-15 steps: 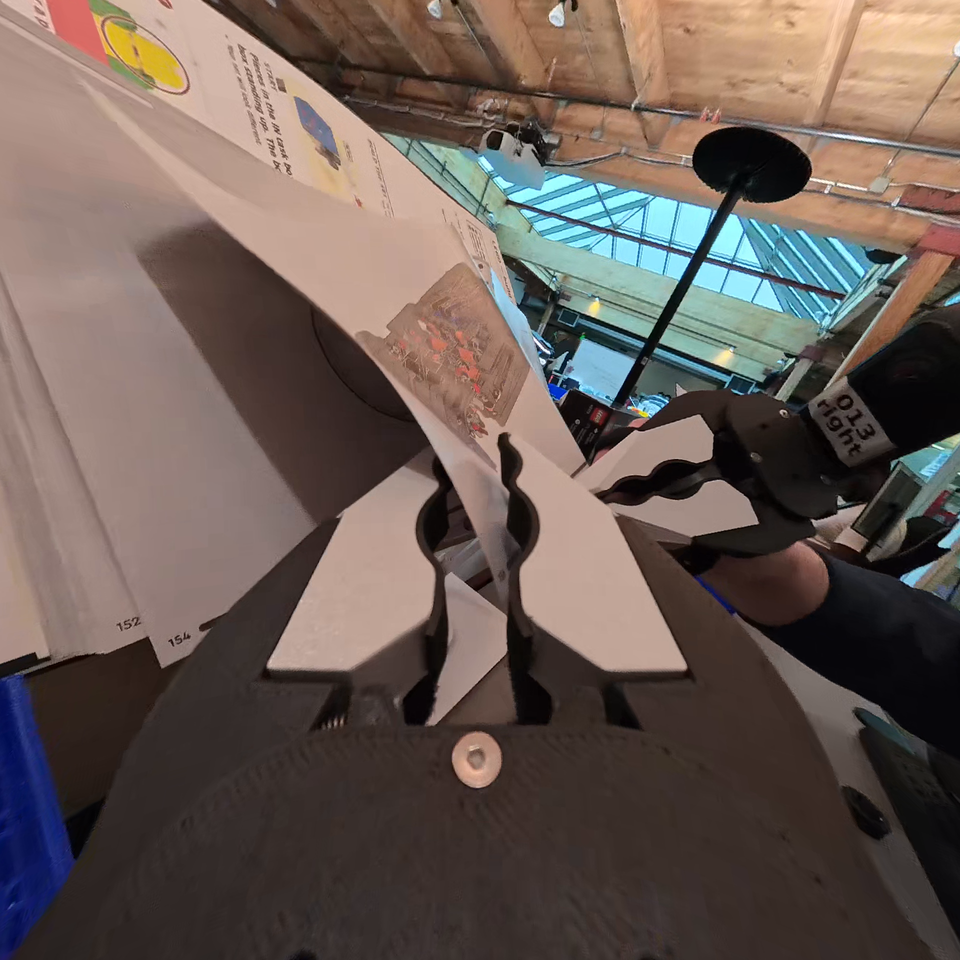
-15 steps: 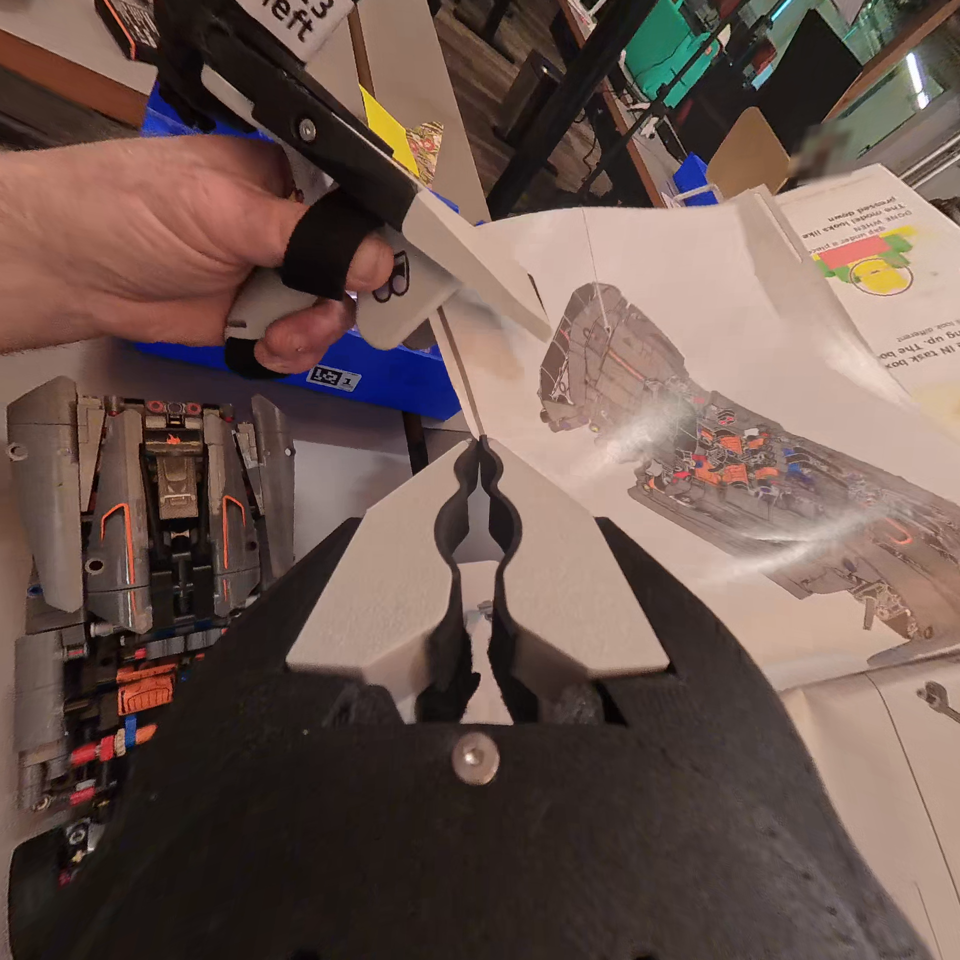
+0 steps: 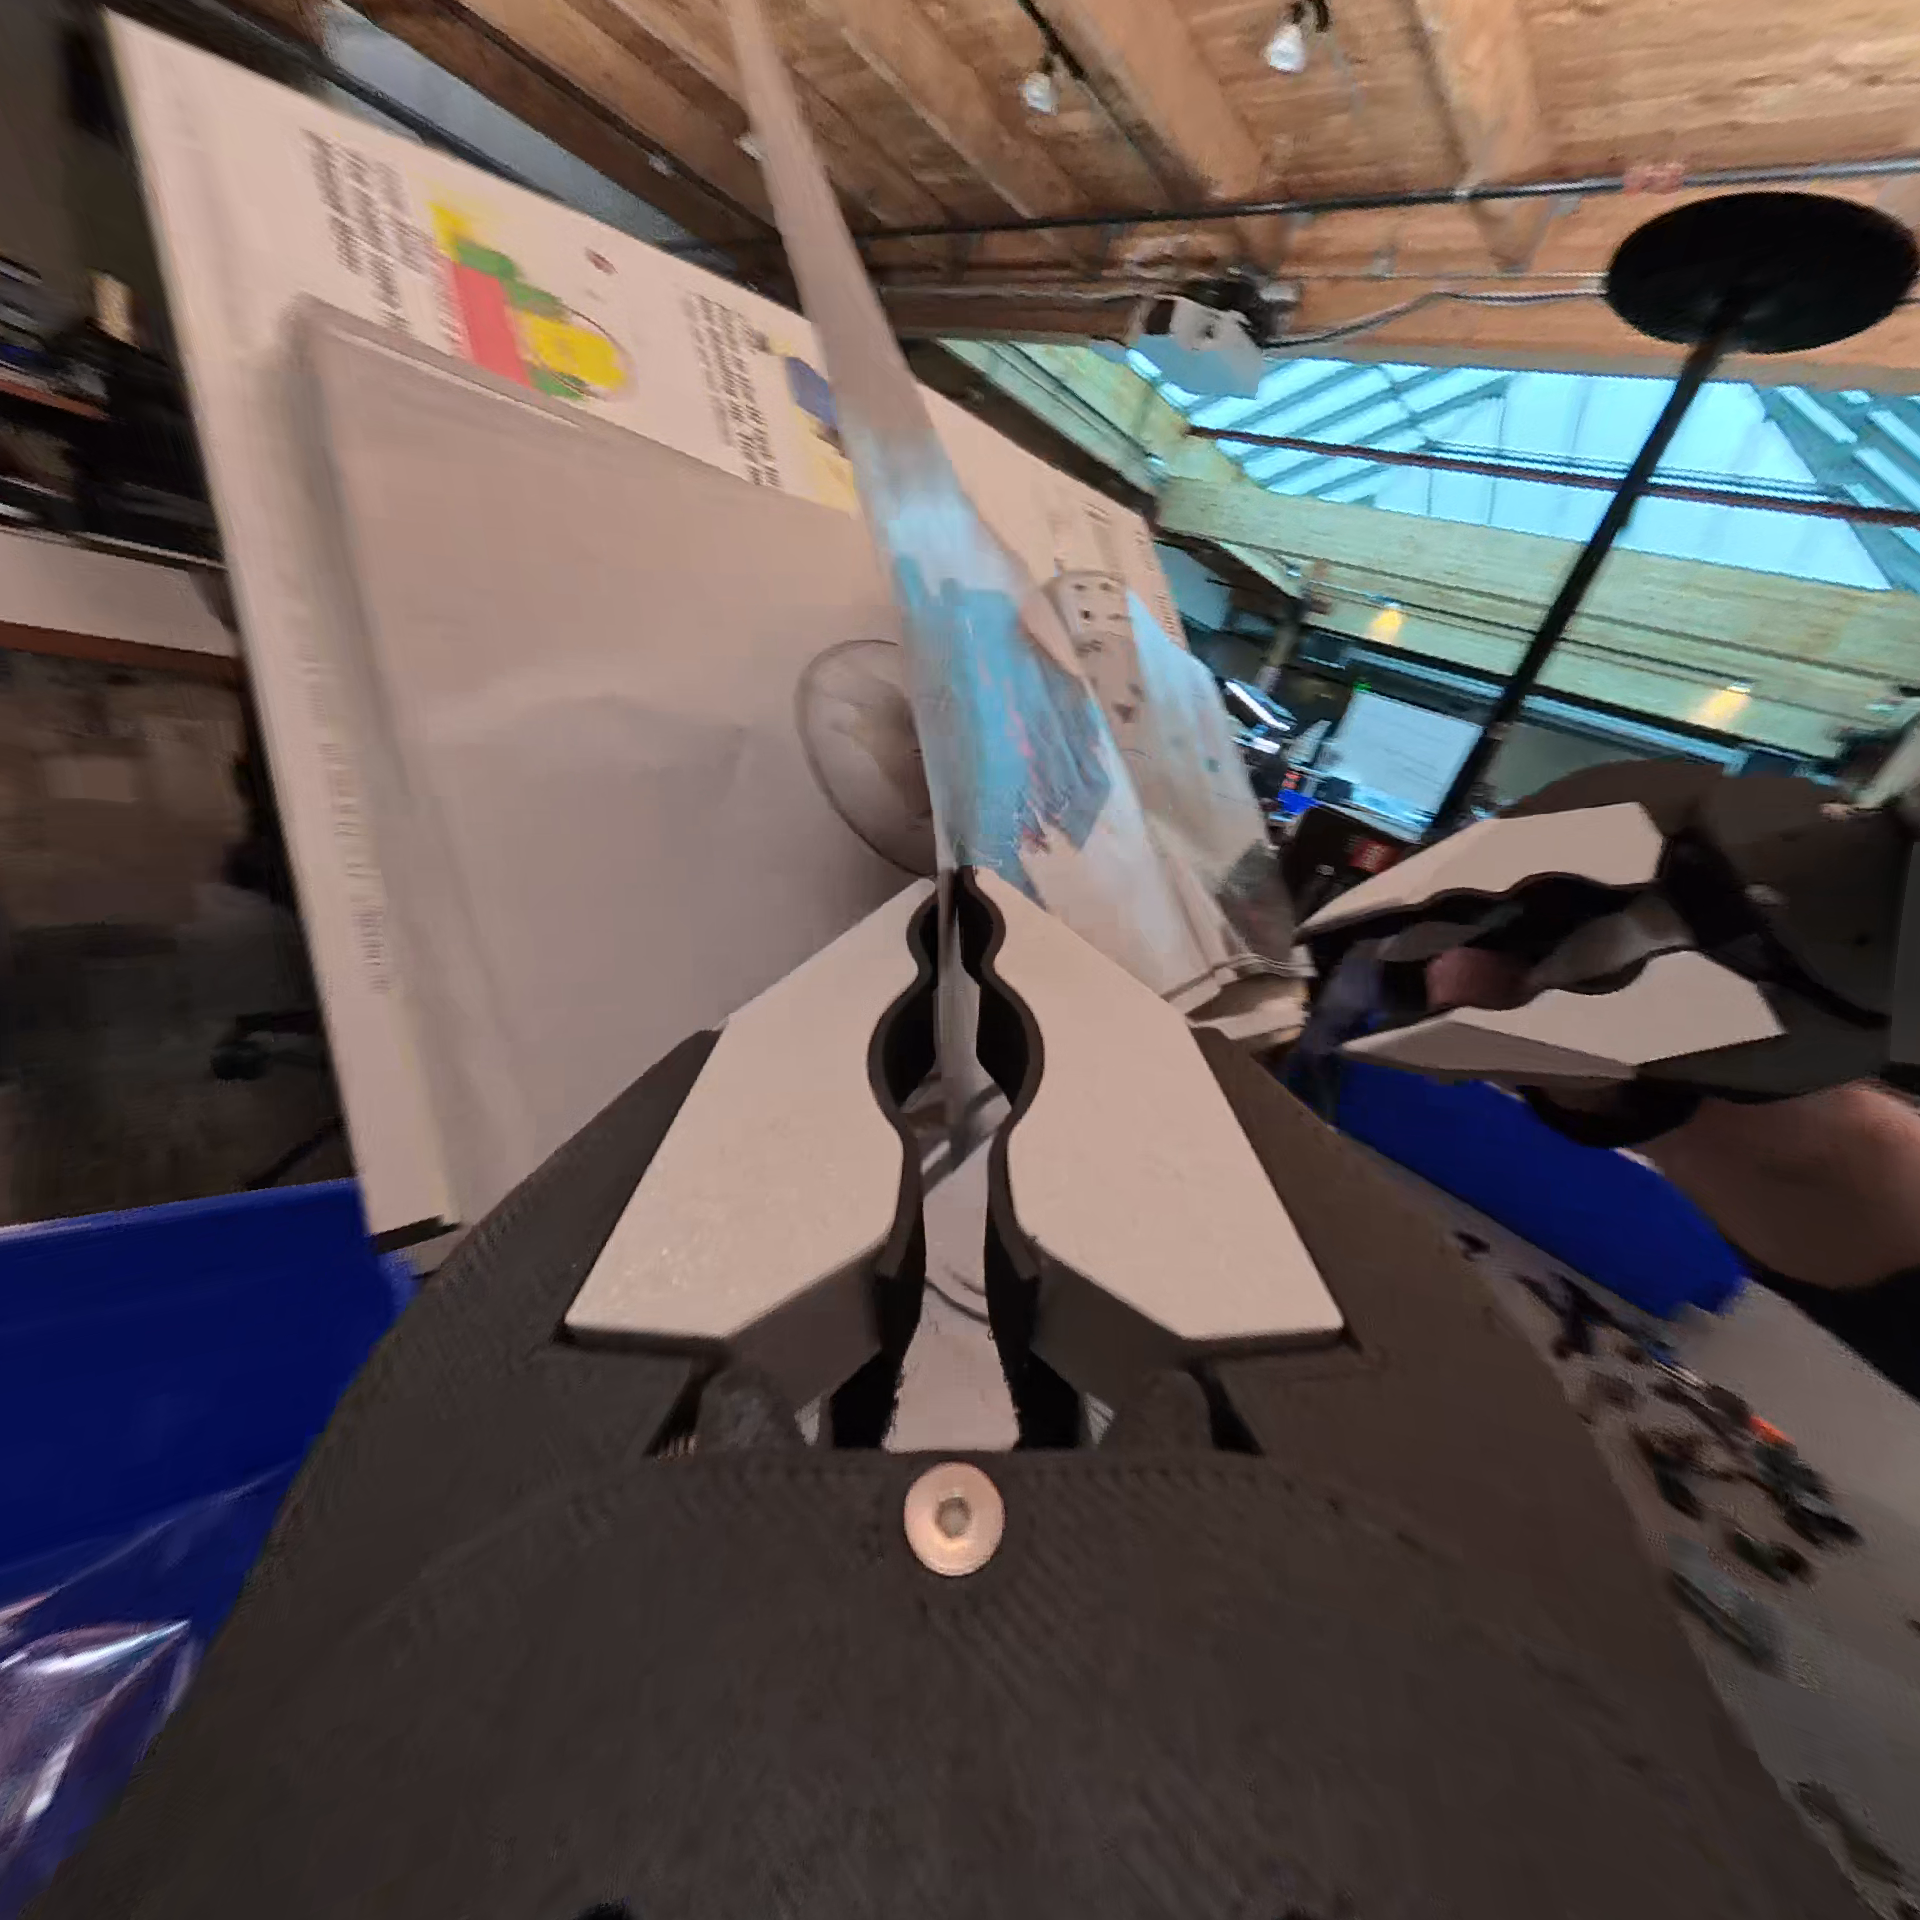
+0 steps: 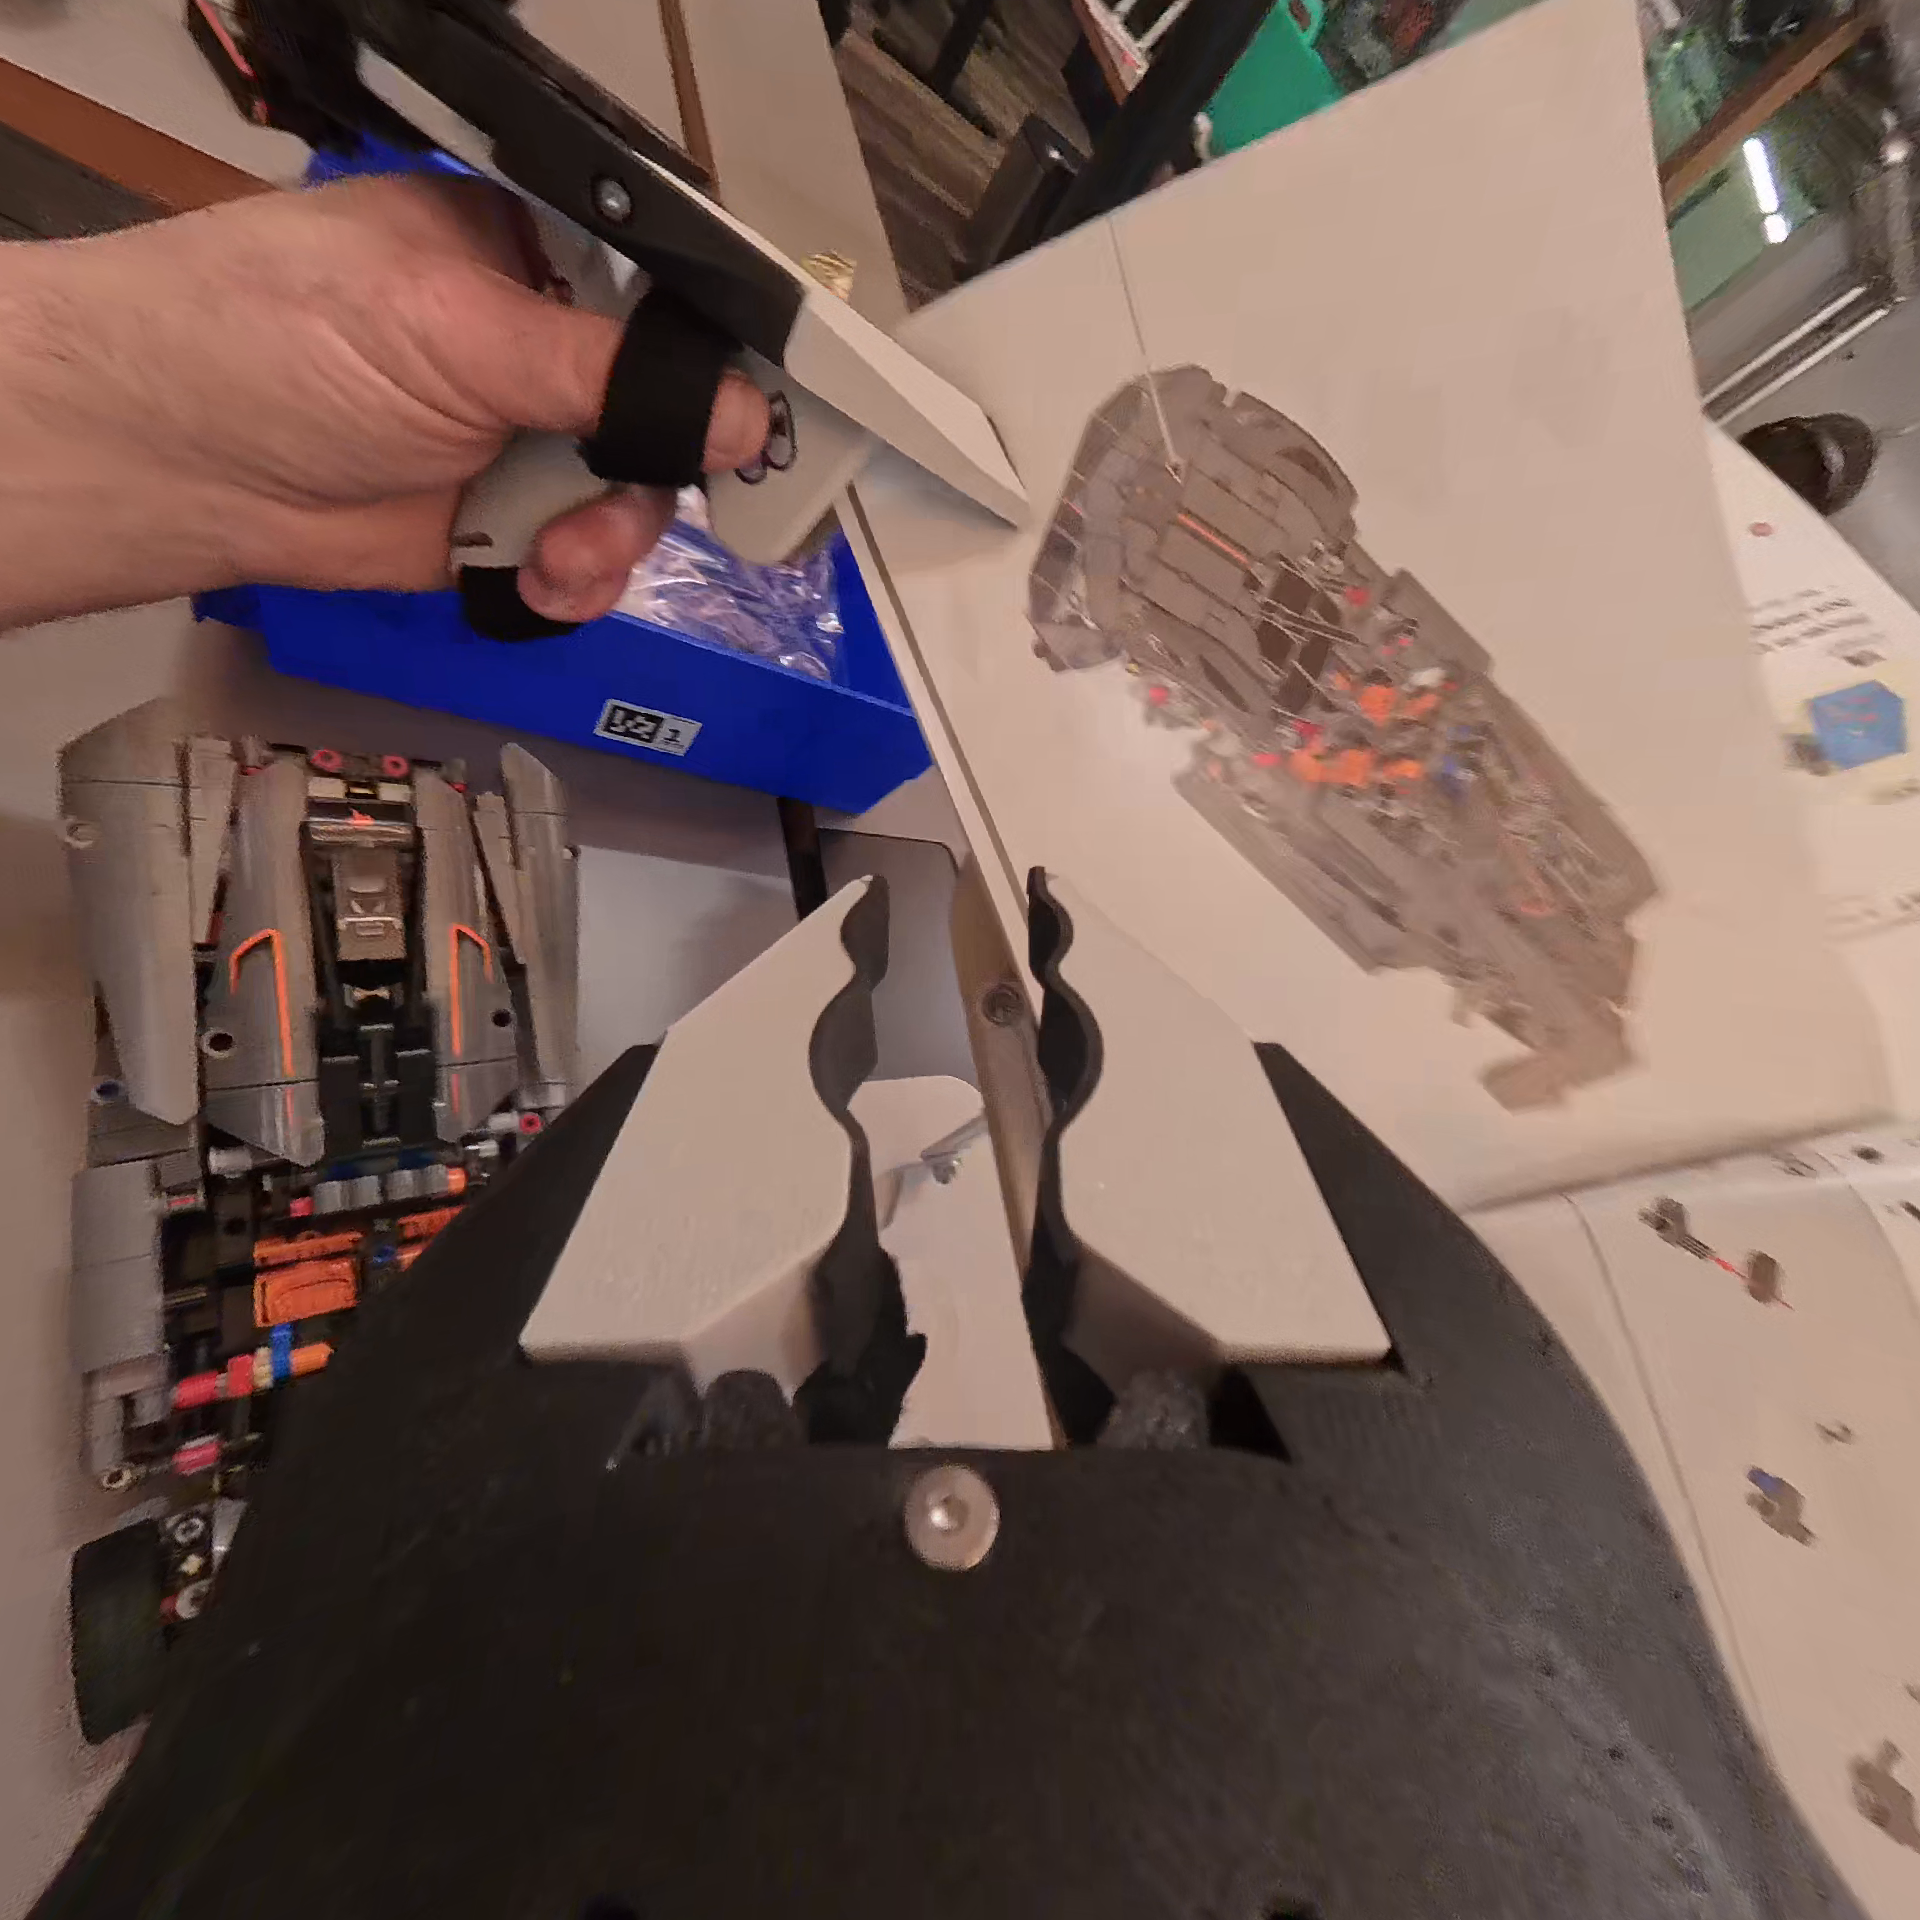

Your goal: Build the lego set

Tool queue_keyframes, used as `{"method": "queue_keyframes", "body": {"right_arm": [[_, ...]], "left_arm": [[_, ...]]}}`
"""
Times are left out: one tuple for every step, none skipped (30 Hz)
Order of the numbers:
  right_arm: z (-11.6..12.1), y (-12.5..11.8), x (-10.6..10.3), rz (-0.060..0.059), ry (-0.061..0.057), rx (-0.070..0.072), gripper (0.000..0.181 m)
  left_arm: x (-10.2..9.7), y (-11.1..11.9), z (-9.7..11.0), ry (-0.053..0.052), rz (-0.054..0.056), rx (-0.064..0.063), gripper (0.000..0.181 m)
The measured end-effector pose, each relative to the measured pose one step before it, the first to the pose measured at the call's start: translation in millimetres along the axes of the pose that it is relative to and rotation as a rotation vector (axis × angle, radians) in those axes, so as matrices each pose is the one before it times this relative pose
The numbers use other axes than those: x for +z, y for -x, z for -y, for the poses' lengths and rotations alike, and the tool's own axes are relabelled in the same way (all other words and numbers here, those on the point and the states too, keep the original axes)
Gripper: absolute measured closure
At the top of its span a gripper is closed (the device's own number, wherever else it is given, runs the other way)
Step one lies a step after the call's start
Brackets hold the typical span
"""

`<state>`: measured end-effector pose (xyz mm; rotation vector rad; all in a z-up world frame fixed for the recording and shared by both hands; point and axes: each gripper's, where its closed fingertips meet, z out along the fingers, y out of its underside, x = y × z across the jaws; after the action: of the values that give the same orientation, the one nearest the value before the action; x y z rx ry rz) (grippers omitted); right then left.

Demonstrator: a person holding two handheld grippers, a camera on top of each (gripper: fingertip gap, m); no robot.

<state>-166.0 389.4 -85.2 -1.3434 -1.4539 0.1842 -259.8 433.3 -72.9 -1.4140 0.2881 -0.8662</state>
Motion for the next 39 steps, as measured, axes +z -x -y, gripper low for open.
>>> {"method": "queue_keyframes", "body": {"right_arm": [[-3.92, -7.15, -3.67, -0.0305, 0.0142, 0.0042, 0.157], [-4.8, -7.97, -2.78, -0.0353, 0.015, 0.0067, 0.157], [-5.36, -5.94, -0.31, -0.0233, 0.0133, 0.0052, 0.157], [-8.89, -3.84, 3.69, -0.0144, 0.036, 0.004, 0.155], [-11.61, -3.59, 7.7, -0.0203, 0.0568, 0.0016, 0.153], [-9.02, -0.54, 9.76, -0.0103, 0.0456, -0.0045, 0.15], [-3.33, 2.62, 9.11, 0.0026, 0.0153, -0.0127, 0.15], [-0.28, 2.96, 8.01, 0.0004, 0.0031, -0.0176, 0.152], [-1.03, 3.6, 7.93, 0.0048, 0.0168, -0.016, 0.154], [-1.17, 4.57, 8.11, 0.0125, 0.0243, -0.0094, 0.154], [-0.08, 3.9, 7.68, 0.0106, 0.0167, -0.0051, 0.154], [-1.06, 3.33, 7.22, 0.0133, 0.0203, 0.0025, 0.155], [-1.54, 1.07, 5.84, 0.014, 0.0235, 0.0229, 0.15], [1.34, -0.86, 2.47, 0.0164, 0.0055, 0.0369, 0.151], [1.93, -0.95, -0.1, 0.0229, 0.0008, 0.0327, 0.153], [0.25, -0.16, -0.79, 0.0236, 0.0047, 0.0162, 0.154], [-0.05, 0.64, -1.55, 0.0179, 0.0004, 0.0009, 0.155], [0.06, 0.37, -2.41, 0.0067, -0.0055, -0.0062, 0.153], [0.08, 0.03, -3.49, -0.0038, -0.0076, -0.0139, 0.153], [0.28, 0.17, -4.19, -0.0076, -0.0088, -0.0214, 0.153], [0.66, 1.16, -4.56, -0.0024, -0.0099, -0.0234, 0.155], [0.47, 3.13, -4.02, 0.0116, -0.0045, -0.0193, 0.158], [1.68, 5.83, -3.29, 0.0288, -0.0053, -0.0214, 0.162], [2.84, 8.06, -2.13, 0.0373, -0.0112, -0.0352, 0.165], [1.56, 5.29, -0.61, 0.0165, -0.0002, -0.0452, 0.163], [-0.58, 1.44, 0.61, -0.0106, 0.0173, -0.0489, 0.162], [-1.43, 1.86, 2.2, -0.0078, 0.0236, -0.0478, 0.163], [-2.29, 0.82, 3.56, -0.0099, 0.0292, -0.0296, 0.159], [-4.17, -2.75, 4.42, -0.0238, 0.0418, 0.0004, 0.155], [-2.04, -4.38, 3.32, -0.0289, 0.0284, 0.0189, 0.155], [1.35, -3.94, 1.1, -0.0233, 0.0035, 0.0265, 0.16], [-1.27, -2.92, 1.5, -0.014, 0.019, 0.0313, 0.16], [-1.31, -2.31, 1.4, -0.0142, 0.0152, 0.0197, 0.157], [0.82, -0.73, 0.8, -0.0098, -0.0064, 0.0081, 0.158], [1.43, 1.09, 1.81, 0.0028, -0.009, 0.0066, 0.158], [1.67, 1.05, 2.49, 0.006, -0.0056, 0.0043, 0.156], [1.32, 0.13, 2.97, -0.0008, 0.0008, 0.0048, 0.158], [-0.33, 0.47, 3.4, 0.0004, 0.0181, -0.0002, 0.158], [-0.41, -1.28, 2.71, -0.0084, 0.0218, -0.0112, 0.156]], "left_arm": [[-1.2, 5.33, -1.13, 0.0093, 0.0288, 0.0073, 0.181], [-0.24, 5.73, -3.26, 0.0204, 0.0331, 0.0062, 0.181], [-0.14, 5.46, -1.67, 0.0051, 0.0403, 0.0223, 0.181], [0.29, 5.75, -2.12, 0.0052, 0.0449, 0.0223, 0.181], [0.68, 5.84, -3.84, 0.0174, 0.0437, 0.0168, 0.181], [0.8, 3.95, -3.26, 0.0144, 0.0308, 0.0171, 0.181], [0.05, 2.45, -0.54, -0.0021, 0.0207, 0.013, 0.18], [-1.24, 2.11, 2.82, -0.0197, 0.0164, 0.0018, 0.176], [-2.56, 4.38, 3.59, -0.0153, 0.0325, -0.0008, 0.172], [-3.32, 5.28, 3.78, -0.0102, 0.0445, 0.0203, 0.168], [-4.51, 6.3, 5.51, -0.0204, 0.058, 0.04, 0.167], [-4.72, 7.58, 4.48, -0.0121, 0.0714, 0.0489, 0.165], [-4.27, 6.45, 3.66, -0.0067, 0.074, 0.062, 0.168], [-2.44, -1.41, 4.99, -0.0196, 0.0328, 0.0723, 0.169], [0.09, -8.07, 3.08, -0.0096, -0.0031, 0.0603, 0.171], [2.67, -18.88, 2.36, -0.0089, -0.0698, 0.0438, 0.174], [5.74, -23.46, -1.26, 0.0095, -0.0989, 0.0371, 0.175], [8.71, -15.95, -9.05, 0.0506, -0.0548, 0.0269, 0.175], [9.79, -8.49, -14.99, 0.0798, -0.017, 0.0172, 0.175], [10.12, -7.43, -17.15, 0.0855, -0.0223, 0.0186, 0.176], [9.22, -2.69, -16.35, 0.0772, -0.0042, 0.0042, 0.179], [4.83, 5.01, -6.9, 0.0185, 0.0377, -0.0017, 0.181], [-0.98, 3.38, 3.32, -0.0376, 0.0234, -0.0057, 0.181], [0.58, 1.29, -1.96, 0.0131, -0.0004, -0.0018, 0.181], [-0.26, 0.55, -0.8, 0.0132, -0.0069, -0.0169, 0.181], [-0.92, 3.4, -0.33, 0.0076, 0.0122, -0.014, 0.181], [-0.13, 2.48, -0.12, -0.0028, 0.011, 0.0105, 0.181], [0.64, 0.15, -0.3, -0.0018, -0.003, 0.0126, 0.181], [0.12, 0.74, 0.99, -0.0062, 0.0013, 0.0136, 0.181], [0.42, 1.33, 0.62, 0.0007, 0.0065, 0.0116, 0.181], [1.13, 0.45, 0.72, 0.0044, 0.0022, 0.0069, 0.181], [0.47, 0.12, 1.18, 0.0024, 0.0006, 0.0126, 0.181], [0.19, 1.44, 1.12, 0.0028, 0.0117, 0.0212, 0.181], [0.65, 0.12, 0.96, 0.0024, 0.0043, 0.0208, 0.181], [0.72, 0.23, 0.9, 0.002, 0.0011, 0.0117, 0.181], [0.57, 2.0, 1.14, -0.0016, 0.0108, 0.0047, 0.181], [0.5, 1.67, 1.01, -0.0043, 0.009, 0.0028, 0.181], [0.95, -1.53, 0.14, -0.0005, -0.0117, 0.0006, 0.181], [-0.3, 0.25, 0.0, 0.0019, -0.0028, -0.0012, 0.181]]}}
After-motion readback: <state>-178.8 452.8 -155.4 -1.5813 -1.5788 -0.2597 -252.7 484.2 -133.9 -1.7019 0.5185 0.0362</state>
